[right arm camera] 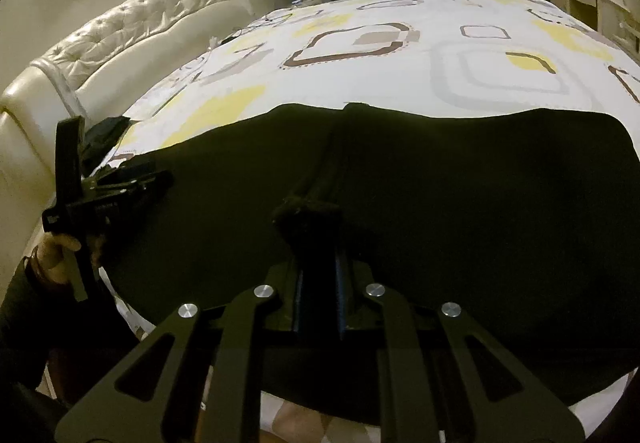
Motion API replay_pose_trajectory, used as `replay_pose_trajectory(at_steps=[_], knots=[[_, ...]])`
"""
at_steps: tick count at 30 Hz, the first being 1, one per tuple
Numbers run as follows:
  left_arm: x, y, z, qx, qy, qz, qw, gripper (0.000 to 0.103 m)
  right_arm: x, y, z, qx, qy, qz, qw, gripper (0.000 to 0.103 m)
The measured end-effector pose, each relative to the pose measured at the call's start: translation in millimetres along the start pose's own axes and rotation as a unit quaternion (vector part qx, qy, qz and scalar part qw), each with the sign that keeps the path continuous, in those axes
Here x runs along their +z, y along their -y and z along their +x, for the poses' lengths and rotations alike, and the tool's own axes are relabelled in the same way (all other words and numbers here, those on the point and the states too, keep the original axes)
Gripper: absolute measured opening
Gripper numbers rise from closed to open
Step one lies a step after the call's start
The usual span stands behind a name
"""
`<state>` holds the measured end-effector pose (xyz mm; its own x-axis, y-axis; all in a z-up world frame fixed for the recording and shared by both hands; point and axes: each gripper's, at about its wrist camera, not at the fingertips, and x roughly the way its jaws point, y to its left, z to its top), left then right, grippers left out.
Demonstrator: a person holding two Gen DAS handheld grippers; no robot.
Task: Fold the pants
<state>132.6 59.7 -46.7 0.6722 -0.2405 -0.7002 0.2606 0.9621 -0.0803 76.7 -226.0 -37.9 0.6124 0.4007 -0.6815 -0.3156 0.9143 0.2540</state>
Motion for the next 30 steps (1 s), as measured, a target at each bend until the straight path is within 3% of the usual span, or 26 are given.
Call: replay_pose_trajectory(at_steps=[16,26,30], knots=[[-0.2,-0.2,0.1,0.000,0.000,0.000,1.0000,0.086,-7.9,-23.9,4.8,-0.046,-0.004,-0.060,0.997,0.019],[-0.2,-0.3,0.4,-0.001,0.000,0.000,1.0000,0.086,-8.5,-32.5,8.5,-0.040,-0.011,-0.070,0.997,0.020],[-0.4,-0.6,0.3,-0.001,0.000,0.000,1.0000,0.086,-9.3,-37.0,8.2,-0.028,-0.015,-0.073,0.997,0.036]])
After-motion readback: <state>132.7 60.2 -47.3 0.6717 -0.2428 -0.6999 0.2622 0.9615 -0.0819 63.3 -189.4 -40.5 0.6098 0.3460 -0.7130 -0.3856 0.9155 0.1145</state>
